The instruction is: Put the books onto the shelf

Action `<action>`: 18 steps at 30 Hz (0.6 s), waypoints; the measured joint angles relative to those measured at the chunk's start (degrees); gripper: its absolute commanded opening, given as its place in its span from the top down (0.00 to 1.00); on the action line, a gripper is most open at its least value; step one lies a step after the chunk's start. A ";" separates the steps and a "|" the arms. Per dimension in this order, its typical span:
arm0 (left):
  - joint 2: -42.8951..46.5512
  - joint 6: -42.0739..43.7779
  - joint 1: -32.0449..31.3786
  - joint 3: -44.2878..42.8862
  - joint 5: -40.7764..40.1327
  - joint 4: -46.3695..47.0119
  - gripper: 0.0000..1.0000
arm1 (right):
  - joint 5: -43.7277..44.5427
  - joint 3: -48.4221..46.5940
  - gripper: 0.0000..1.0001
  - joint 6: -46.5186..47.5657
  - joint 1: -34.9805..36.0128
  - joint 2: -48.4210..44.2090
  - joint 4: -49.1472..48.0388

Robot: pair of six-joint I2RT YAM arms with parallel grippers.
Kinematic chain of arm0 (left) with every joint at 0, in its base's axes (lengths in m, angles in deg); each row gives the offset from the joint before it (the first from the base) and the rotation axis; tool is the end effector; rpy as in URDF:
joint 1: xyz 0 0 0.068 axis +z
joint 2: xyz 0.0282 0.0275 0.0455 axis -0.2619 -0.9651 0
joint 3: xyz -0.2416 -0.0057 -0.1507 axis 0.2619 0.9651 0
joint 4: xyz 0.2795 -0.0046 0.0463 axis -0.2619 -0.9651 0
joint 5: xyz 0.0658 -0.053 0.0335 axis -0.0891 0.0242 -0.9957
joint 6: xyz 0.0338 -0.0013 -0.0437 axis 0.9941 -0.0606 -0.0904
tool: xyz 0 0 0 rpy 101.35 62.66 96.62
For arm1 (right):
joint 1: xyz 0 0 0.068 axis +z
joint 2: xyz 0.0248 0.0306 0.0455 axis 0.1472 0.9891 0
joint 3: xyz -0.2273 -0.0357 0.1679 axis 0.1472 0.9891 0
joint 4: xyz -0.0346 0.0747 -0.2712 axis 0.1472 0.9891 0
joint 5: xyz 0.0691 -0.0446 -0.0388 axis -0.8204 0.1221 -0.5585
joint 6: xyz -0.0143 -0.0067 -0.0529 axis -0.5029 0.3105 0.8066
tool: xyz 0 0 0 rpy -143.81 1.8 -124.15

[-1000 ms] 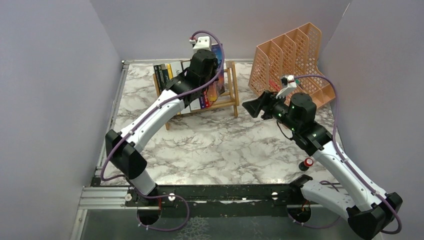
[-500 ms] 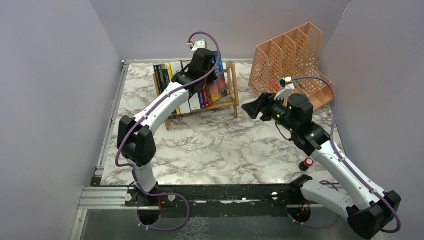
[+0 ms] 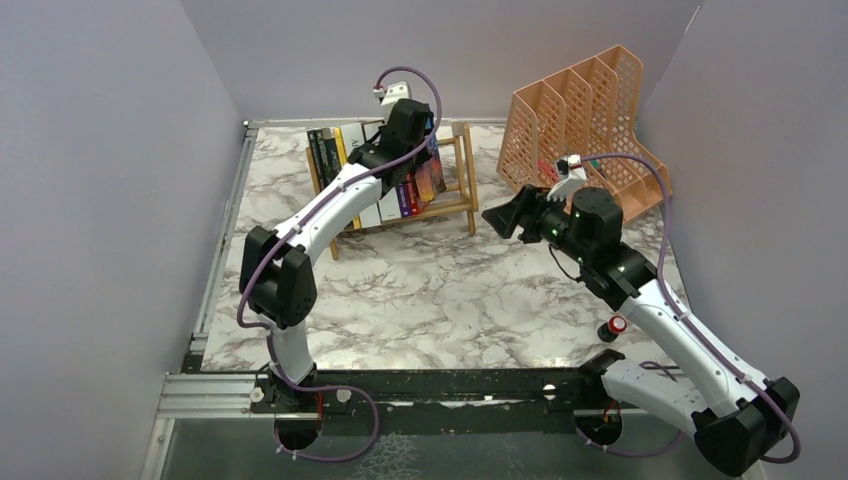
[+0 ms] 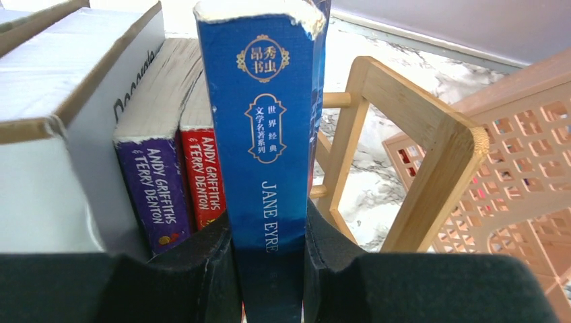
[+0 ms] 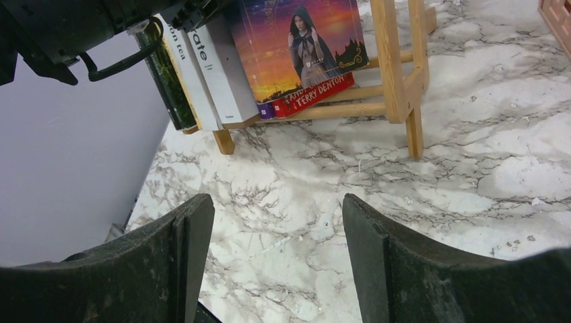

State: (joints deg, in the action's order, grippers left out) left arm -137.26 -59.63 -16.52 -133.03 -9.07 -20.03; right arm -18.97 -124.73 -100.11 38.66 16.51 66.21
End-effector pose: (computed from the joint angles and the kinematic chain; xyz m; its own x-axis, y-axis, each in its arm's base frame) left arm 0.3954 -0.2286 0.3538 -0.4765 -0.3176 -0.8198 -0.0427 0.9397 -0.3392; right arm 0.2031 0.1223 0.3517 -0.4872 0.3310 -0.8081 -0.3794 0.7532 0.5373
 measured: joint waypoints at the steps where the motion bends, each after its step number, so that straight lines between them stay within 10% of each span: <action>1: -0.28 0.28 -0.37 -0.04 -1.07 0.02 1.00 | -0.02 0.04 0.26 -0.15 0.00 0.13 0.02; 18: -7.45 5.27 -4.26 -4.63 -12.35 -4.02 1.00 | 0.00 0.57 0.26 -0.96 0.00 0.48 0.04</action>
State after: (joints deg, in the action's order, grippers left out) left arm -144.71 -54.37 -20.78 -137.66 -21.41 -24.06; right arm -18.97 -124.16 -101.07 38.66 16.99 66.25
